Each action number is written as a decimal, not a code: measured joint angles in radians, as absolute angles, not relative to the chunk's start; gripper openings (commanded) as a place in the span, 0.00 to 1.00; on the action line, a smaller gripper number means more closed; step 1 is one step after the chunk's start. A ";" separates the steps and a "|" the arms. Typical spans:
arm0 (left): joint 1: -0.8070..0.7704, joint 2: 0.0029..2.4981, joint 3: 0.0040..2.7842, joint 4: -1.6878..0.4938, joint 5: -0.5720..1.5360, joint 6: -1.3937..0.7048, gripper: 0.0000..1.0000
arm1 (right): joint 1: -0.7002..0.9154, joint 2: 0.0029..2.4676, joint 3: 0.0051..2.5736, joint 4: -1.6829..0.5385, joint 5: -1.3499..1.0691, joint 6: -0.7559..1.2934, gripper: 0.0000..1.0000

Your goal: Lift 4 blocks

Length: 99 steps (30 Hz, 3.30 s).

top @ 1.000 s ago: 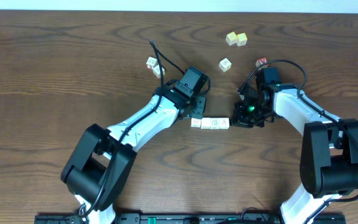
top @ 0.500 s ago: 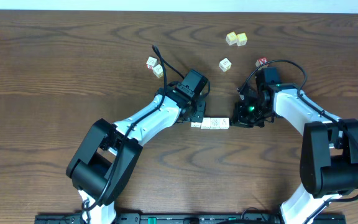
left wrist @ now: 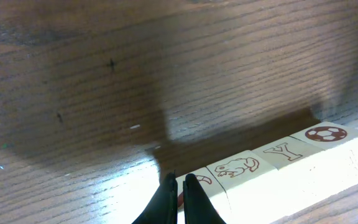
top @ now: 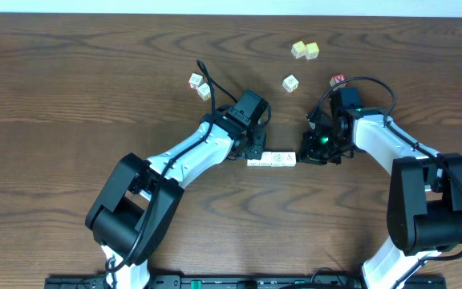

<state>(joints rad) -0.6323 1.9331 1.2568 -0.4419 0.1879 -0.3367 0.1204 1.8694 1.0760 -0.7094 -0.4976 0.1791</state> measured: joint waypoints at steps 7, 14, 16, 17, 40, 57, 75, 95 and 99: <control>-0.632 1.933 1.257 -0.442 0.193 -0.337 0.07 | 0.120 1.869 1.076 -0.709 -0.498 0.179 0.01; -0.632 1.933 1.257 -0.442 0.197 -0.337 0.07 | 0.120 1.869 1.076 -0.709 -0.498 0.179 0.01; -0.632 1.933 1.257 -0.442 0.197 -0.337 0.07 | 0.120 1.869 1.076 -0.709 -0.498 0.179 0.01; -0.632 1.933 1.257 -0.442 0.197 -0.337 0.07 | 0.120 1.869 1.076 -0.709 -0.498 0.179 0.01; -0.468 1.766 1.254 -0.719 0.270 -0.370 0.07 | 0.120 1.869 1.076 -0.710 -0.497 0.179 0.01; -0.540 1.876 1.116 -0.435 0.424 -0.487 0.07 | 0.120 1.869 1.076 -0.710 -0.497 0.179 0.01; -0.540 1.878 1.116 -0.381 0.434 -0.498 0.07 | 0.120 1.869 1.076 -0.710 -0.488 0.179 0.01; -0.586 1.832 1.103 -0.553 0.409 -0.534 0.07 | 0.120 1.869 1.076 -0.717 -0.475 0.179 0.01; -0.661 1.832 1.089 -0.514 0.379 -0.579 0.07 | 0.120 1.869 1.076 -0.718 -0.475 0.179 0.01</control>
